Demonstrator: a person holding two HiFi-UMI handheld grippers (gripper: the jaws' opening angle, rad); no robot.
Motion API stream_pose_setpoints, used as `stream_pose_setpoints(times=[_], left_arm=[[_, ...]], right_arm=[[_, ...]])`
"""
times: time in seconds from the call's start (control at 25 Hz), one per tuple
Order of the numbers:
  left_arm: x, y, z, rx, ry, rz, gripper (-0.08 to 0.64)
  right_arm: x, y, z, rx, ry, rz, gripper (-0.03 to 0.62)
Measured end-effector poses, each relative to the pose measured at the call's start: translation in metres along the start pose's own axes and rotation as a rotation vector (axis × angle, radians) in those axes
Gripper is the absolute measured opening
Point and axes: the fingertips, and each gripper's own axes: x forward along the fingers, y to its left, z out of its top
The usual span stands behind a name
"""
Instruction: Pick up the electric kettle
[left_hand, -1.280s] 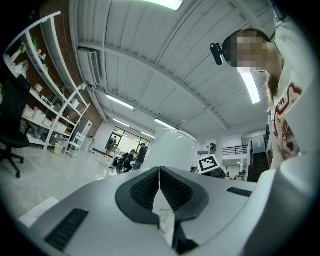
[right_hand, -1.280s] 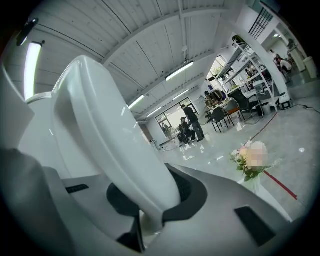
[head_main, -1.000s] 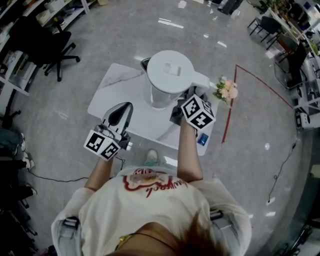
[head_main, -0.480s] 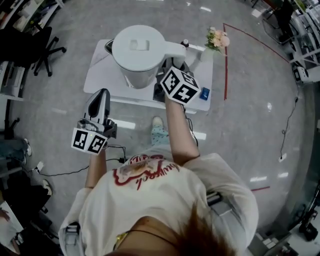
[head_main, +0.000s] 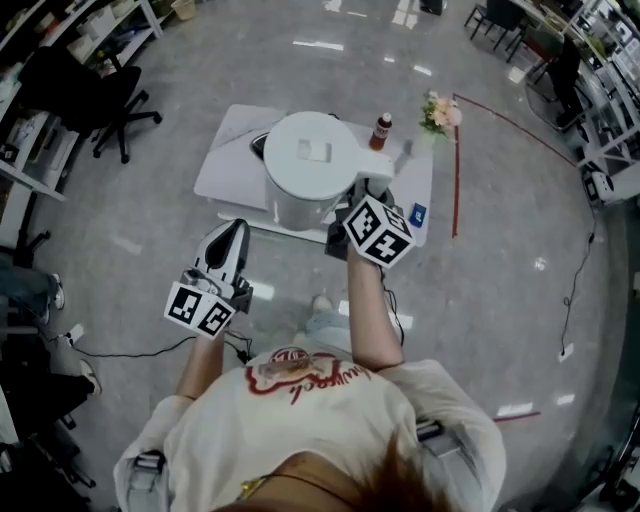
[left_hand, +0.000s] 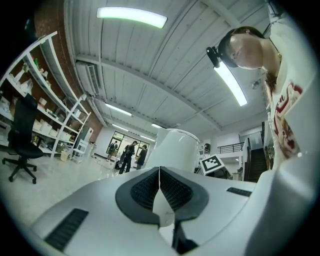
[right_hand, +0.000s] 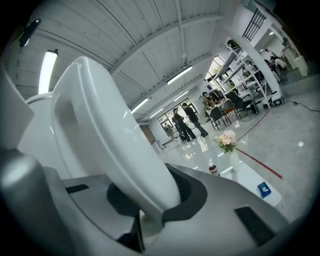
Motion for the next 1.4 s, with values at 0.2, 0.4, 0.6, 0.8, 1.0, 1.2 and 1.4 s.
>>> stream_pose_setpoints(times=[0.2, 0.4, 0.6, 0.8, 1.0, 1.2, 1.4], left_arm=[[-0.007, -0.030, 0.013, 0.003, -0.026, -0.009, 0.012], [-0.027, -0.032, 0.020, 0.017, -0.053, -0.012, 0.014], [-0.047, -0.045, 0.014, 0.011, -0.042, -0.002, 0.014], [-0.069, -0.074, 0.022, 0.026, -0.044, 0.006, 0.012], [-0.079, -0.122, 0.017, 0.038, -0.047, 0.003, 0.014], [-0.112, -0.163, -0.003, 0.019, -0.065, 0.006, 0.012], [-0.129, -0.215, -0.017, 0.009, -0.077, 0.014, 0.012]], right_arm=[[-0.031, -0.003, 0.028, -0.009, -0.030, -0.007, 0.058], [-0.049, 0.011, 0.032, -0.004, -0.067, -0.001, 0.058], [-0.071, 0.005, 0.024, -0.003, -0.060, -0.006, 0.058], [-0.106, 0.009, 0.029, -0.013, -0.063, 0.013, 0.058], [-0.152, -0.002, 0.038, -0.022, -0.058, 0.033, 0.058], [-0.209, -0.023, 0.019, -0.027, -0.042, 0.029, 0.058], [-0.263, -0.053, 0.023, -0.044, -0.040, 0.018, 0.058]])
